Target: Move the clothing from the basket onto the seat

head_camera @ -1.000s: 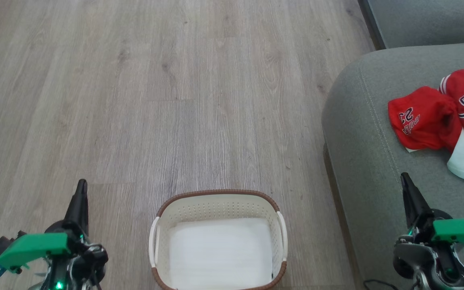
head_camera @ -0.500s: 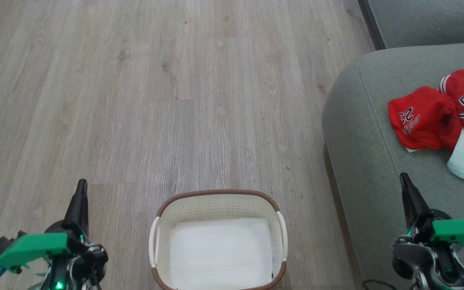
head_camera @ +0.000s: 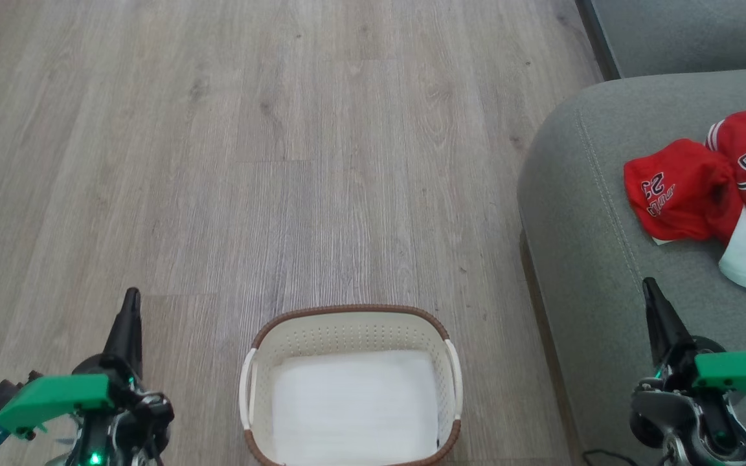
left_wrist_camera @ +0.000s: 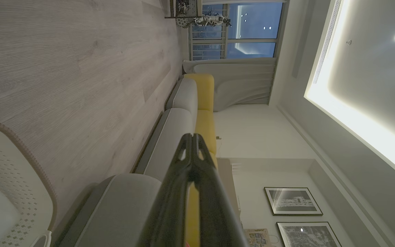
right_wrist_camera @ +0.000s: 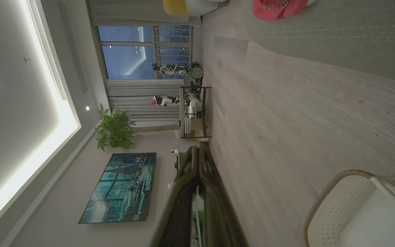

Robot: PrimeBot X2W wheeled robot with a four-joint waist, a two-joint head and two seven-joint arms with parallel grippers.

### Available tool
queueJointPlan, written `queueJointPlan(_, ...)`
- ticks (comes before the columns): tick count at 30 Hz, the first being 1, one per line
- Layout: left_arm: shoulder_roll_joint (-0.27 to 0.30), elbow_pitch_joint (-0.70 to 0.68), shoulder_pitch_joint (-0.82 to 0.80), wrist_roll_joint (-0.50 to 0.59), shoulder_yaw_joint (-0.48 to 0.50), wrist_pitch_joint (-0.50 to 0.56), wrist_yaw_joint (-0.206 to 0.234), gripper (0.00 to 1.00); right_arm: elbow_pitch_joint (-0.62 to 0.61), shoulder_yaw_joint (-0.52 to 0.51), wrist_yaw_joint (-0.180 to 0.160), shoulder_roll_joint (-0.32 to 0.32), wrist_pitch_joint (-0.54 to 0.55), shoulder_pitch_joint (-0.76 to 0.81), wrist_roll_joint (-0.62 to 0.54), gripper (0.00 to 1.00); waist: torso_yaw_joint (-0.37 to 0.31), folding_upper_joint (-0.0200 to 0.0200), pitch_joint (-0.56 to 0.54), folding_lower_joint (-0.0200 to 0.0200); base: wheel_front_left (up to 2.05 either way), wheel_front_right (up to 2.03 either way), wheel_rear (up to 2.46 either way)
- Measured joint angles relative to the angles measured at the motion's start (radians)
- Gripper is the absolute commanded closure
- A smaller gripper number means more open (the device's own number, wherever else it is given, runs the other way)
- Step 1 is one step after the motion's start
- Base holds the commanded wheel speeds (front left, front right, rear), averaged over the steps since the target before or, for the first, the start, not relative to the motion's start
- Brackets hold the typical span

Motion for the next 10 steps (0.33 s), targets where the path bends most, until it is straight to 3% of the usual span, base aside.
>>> queueJointPlan(10, 0.0, 0.0, 0.0, 0.0, 0.0, 0.0, 0.0, 1.0, 0.0, 0.0, 0.0, 0.001, 0.008, 0.0, 0.0, 1.0, 0.0, 0.0, 0.0, 0.0, 0.0, 0.0, 0.0)
